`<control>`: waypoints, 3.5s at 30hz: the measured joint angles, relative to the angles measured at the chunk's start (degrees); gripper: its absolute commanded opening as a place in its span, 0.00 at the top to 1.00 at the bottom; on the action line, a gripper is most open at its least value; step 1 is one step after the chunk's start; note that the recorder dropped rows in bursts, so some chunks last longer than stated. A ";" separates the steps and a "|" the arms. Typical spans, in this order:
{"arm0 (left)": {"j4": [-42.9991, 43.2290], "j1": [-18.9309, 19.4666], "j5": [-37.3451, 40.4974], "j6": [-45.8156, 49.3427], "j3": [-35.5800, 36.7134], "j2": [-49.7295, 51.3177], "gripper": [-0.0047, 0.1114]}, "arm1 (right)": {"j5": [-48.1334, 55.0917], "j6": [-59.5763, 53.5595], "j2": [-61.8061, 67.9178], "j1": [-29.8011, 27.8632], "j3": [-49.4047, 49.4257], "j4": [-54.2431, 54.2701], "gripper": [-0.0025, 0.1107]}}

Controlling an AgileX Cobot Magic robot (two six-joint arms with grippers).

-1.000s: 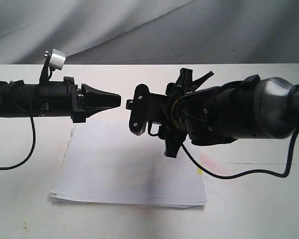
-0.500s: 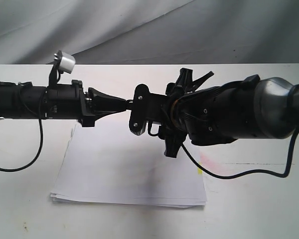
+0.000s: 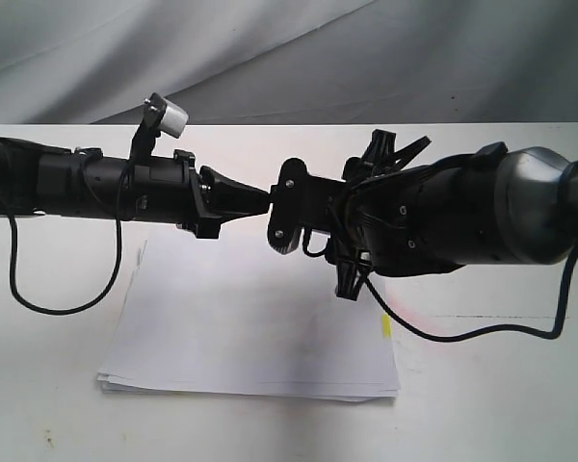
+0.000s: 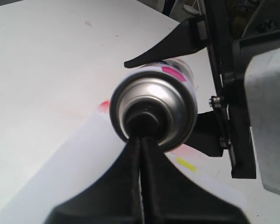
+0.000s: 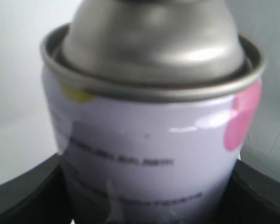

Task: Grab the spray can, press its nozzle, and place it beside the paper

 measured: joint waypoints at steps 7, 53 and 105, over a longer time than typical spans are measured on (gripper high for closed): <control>0.09 0.00 0.77 -0.53 -0.11 0.69 0.96 | 0.12 0.00 0.02 0.00 0.09 0.14 0.98; 4.87 10.33 4.54 -0.13 7.89 -7.38 0.96 | -6.83 -0.47 0.02 0.83 0.12 -1.39 0.98; 4.48 10.33 4.54 -0.45 7.89 -7.38 0.96 | -56.12 15.78 -0.24 -28.98 0.12 23.92 0.98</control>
